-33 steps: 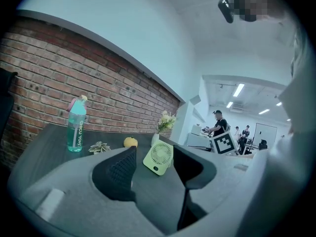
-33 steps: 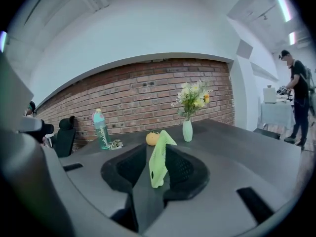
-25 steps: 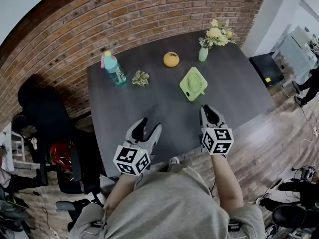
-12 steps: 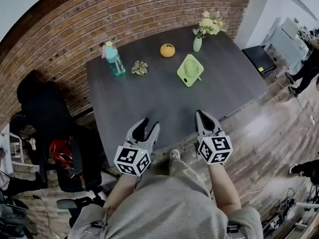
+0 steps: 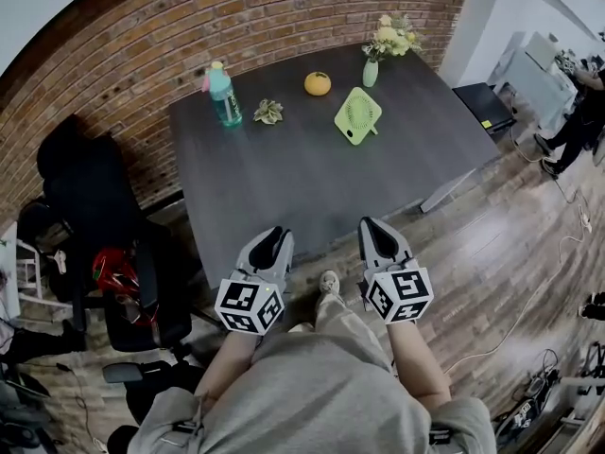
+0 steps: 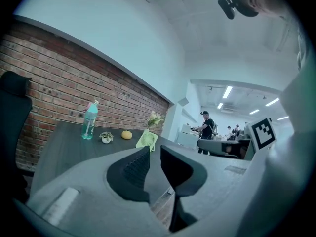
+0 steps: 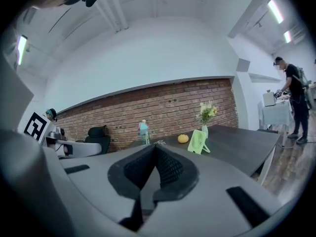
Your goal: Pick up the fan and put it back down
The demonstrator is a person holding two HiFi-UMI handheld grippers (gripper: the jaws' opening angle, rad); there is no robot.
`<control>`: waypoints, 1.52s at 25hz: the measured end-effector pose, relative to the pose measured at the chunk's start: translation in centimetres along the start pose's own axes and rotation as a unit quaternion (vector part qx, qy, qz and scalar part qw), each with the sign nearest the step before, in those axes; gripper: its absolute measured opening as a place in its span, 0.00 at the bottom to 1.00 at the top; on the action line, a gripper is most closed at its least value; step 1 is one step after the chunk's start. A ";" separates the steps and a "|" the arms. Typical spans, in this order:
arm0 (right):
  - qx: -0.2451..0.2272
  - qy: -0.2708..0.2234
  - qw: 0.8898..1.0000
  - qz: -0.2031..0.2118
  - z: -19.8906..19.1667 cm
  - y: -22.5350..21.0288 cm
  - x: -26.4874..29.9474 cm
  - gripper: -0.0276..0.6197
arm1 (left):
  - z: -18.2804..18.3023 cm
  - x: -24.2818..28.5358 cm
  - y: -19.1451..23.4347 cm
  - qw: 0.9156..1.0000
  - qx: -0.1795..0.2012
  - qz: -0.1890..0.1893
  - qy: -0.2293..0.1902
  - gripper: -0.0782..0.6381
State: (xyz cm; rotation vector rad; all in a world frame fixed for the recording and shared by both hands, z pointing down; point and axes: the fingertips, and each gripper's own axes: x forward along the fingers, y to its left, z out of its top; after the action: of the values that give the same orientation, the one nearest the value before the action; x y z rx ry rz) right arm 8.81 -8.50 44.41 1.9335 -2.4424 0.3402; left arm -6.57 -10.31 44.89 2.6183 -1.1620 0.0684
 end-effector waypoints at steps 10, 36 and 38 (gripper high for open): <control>-0.015 -0.002 1.000 0.026 -1.8 5.1 -5.0 0.05 | -1.2 -4.6 -2.7 1.000 0.008 -0.008 -0.005 0.16; -0.026 -0.026 0.999 0.024 -1.4 7.1 -6.7 0.04 | -1.4 -6.9 -3.3 1.000 0.018 -0.020 -0.002 0.16; -0.025 -0.026 0.999 0.024 -1.4 7.0 -6.7 0.04 | -1.4 -6.9 -3.2 1.000 0.018 -0.019 -0.001 0.16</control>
State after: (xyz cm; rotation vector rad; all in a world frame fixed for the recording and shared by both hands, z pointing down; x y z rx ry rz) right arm 3.46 -0.35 43.70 1.8905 -2.5076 0.2279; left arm -8.84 -2.93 44.44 2.6715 -1.1213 0.0793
